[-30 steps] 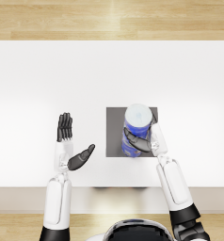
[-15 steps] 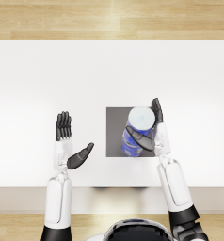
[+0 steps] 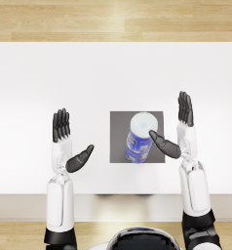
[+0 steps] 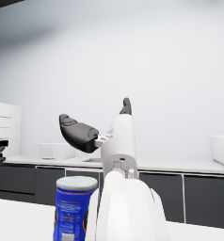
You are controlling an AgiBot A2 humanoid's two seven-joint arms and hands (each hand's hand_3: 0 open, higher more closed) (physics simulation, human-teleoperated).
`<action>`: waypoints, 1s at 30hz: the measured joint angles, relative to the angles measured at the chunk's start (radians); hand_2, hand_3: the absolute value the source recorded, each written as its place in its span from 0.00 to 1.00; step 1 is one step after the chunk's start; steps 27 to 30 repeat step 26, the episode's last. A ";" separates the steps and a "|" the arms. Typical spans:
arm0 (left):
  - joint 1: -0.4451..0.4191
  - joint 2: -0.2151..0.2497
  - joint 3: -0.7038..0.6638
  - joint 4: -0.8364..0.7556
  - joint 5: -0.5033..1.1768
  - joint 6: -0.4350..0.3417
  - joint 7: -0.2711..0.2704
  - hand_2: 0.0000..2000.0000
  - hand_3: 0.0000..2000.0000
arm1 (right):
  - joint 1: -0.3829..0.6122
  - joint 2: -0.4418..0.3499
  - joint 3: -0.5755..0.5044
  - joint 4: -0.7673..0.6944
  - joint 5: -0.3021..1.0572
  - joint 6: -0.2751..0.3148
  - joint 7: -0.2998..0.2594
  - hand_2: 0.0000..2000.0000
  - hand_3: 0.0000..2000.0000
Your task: Pick up the blue can on the left and place it in the middle, then pick up the blue can on the right and place it on top of the can in the middle
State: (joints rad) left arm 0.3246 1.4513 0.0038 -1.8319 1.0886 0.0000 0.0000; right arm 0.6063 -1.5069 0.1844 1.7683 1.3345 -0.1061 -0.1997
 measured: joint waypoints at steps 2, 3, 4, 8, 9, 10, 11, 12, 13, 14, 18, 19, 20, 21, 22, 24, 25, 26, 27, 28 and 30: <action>0.028 0.000 -0.025 -0.001 0.000 0.000 0.000 0.00 0.00 | -0.007 -0.001 -0.061 0.028 0.000 0.052 0.097 0.00 0.00; 0.041 -0.001 -0.038 0.000 0.000 0.000 0.000 0.00 0.00 | -0.012 -0.001 -0.092 0.039 0.000 0.067 0.126 0.00 0.00; 0.053 -0.002 -0.052 0.003 0.000 0.000 0.000 0.00 0.00 | -0.017 -0.001 -0.123 0.046 0.000 0.078 0.147 0.00 0.00; 0.069 -0.002 -0.105 0.011 0.000 0.000 0.000 0.00 0.00 | -0.041 -0.004 -0.227 0.059 -0.001 0.099 0.186 0.00 0.00; 0.064 -0.001 -0.115 0.010 0.000 0.000 0.000 0.00 0.00 | -0.049 -0.005 -0.240 0.060 -0.001 0.101 0.190 0.00 0.00; 0.058 0.001 -0.120 0.008 0.000 0.000 0.000 0.00 0.00 | -0.056 -0.005 -0.247 0.056 -0.001 0.102 0.192 0.00 0.00; 0.054 0.002 -0.124 0.006 0.000 0.000 0.000 0.00 0.00 | -0.062 -0.006 -0.252 0.054 -0.001 0.103 0.195 0.00 0.00; 0.050 0.003 -0.126 0.005 0.000 0.000 0.000 0.00 0.00 | -0.066 -0.007 -0.256 0.052 -0.001 0.104 0.196 0.00 0.00; 0.048 0.003 -0.128 0.004 0.000 0.000 0.000 0.00 0.00 | -0.069 -0.007 -0.258 0.050 -0.001 0.105 0.197 0.00 0.00; 0.046 0.004 -0.130 0.004 0.000 0.000 0.000 0.00 0.00 | -0.071 -0.007 -0.260 0.049 -0.001 0.105 0.198 0.00 0.00; 0.044 0.004 -0.132 0.003 0.000 0.000 0.000 0.00 0.00 | -0.074 -0.008 -0.263 0.047 -0.001 0.106 0.199 0.00 0.00; 0.043 0.005 -0.132 0.003 0.000 0.000 0.000 0.00 0.00 | -0.074 -0.008 -0.264 0.047 -0.001 0.106 0.199 0.00 0.00; 0.043 0.005 -0.133 0.003 0.000 0.000 0.000 0.00 0.00 | -0.074 -0.008 -0.264 0.047 -0.001 0.106 0.199 0.00 0.00; 0.043 0.005 -0.133 0.003 0.000 0.000 0.000 0.00 0.00 | -0.075 -0.008 -0.264 0.047 -0.001 0.106 0.199 0.00 0.00; 0.043 0.005 -0.133 0.003 0.000 0.000 0.000 0.00 0.00 | -0.075 -0.008 -0.264 0.047 -0.001 0.106 0.200 0.00 0.00; 0.043 0.005 -0.133 0.002 0.000 0.000 0.000 0.00 0.00 | -0.075 -0.008 -0.264 0.047 -0.001 0.106 0.200 0.00 0.00; 0.043 0.005 -0.133 0.002 0.000 0.000 0.000 0.00 0.00 | -0.075 -0.008 -0.264 0.047 -0.001 0.106 0.200 0.00 0.00; 0.043 0.005 -0.133 0.002 0.000 0.000 0.000 0.00 0.00 | -0.075 -0.008 -0.264 0.047 -0.001 0.106 0.200 0.00 0.00; 0.043 0.005 -0.133 0.002 0.000 0.000 0.000 0.00 0.00 | -0.075 -0.008 -0.264 0.047 -0.001 0.106 0.200 0.00 0.00; 0.043 0.005 -0.133 0.002 0.000 0.000 0.000 0.00 0.00 | -0.075 -0.008 -0.264 0.047 -0.001 0.106 0.200 0.00 0.00; 0.043 0.005 -0.133 0.002 0.000 0.000 0.000 0.00 0.00 | -0.075 -0.008 -0.264 0.047 -0.001 0.106 0.200 0.00 0.00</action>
